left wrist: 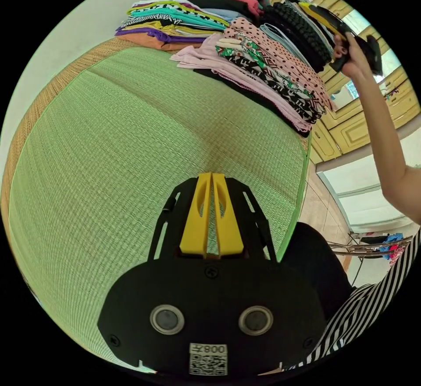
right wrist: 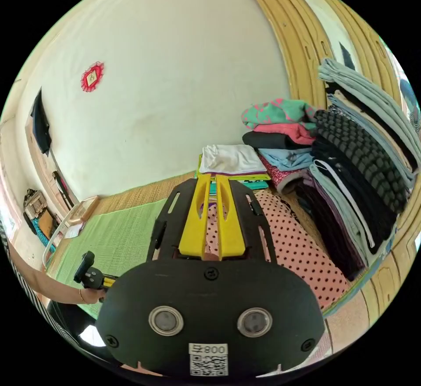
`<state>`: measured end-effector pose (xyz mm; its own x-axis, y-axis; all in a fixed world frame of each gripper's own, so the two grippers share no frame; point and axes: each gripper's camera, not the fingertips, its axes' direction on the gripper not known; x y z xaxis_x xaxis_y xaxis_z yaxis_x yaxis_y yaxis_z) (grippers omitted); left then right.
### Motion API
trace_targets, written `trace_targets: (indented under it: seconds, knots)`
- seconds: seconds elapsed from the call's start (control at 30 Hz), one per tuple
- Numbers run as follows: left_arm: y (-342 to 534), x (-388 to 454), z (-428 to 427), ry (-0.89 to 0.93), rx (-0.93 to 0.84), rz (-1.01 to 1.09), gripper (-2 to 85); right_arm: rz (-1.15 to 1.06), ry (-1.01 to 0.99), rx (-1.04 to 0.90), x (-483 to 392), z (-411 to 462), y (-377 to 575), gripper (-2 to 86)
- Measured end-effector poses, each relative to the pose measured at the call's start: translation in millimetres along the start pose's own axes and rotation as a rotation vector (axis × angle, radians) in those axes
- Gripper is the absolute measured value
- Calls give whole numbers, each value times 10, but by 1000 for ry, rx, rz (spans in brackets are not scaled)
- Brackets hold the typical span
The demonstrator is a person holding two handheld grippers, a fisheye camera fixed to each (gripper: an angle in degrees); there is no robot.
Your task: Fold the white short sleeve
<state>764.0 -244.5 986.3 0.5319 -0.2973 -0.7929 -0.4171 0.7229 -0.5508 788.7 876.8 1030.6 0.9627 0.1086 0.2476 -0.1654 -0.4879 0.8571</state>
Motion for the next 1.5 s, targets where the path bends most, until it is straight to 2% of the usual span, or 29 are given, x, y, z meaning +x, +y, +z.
trace_targets:
  seconds: [0.23,0.4,0.7,0.87,1.13,1.3,1.5]
  knots:
    - [451,-20,-179,5,68,-15,3,-14,-32,-218,-288,1365,-593,79]
    - [817,-122,-331,41,113,-39,3,69,-13,-334,-293,2276,-949,87]
    - [1337,-296,-613,47,123,-38,2,83,88,-438,-455,3148,-1024,67]
    - [1609,-433,-774,53,125,-39,2,160,51,-379,-459,3189,-940,22]
    - [2062,-802,-1069,130,116,-86,2,130,-42,-273,-872,2884,-976,6]
    - [2597,-1187,-1526,249,166,-191,2,-35,-306,-226,-1624,2409,-847,4]
    - [3473,-1756,-2327,336,326,-364,6,-207,-531,-345,-2583,1924,-61,5]
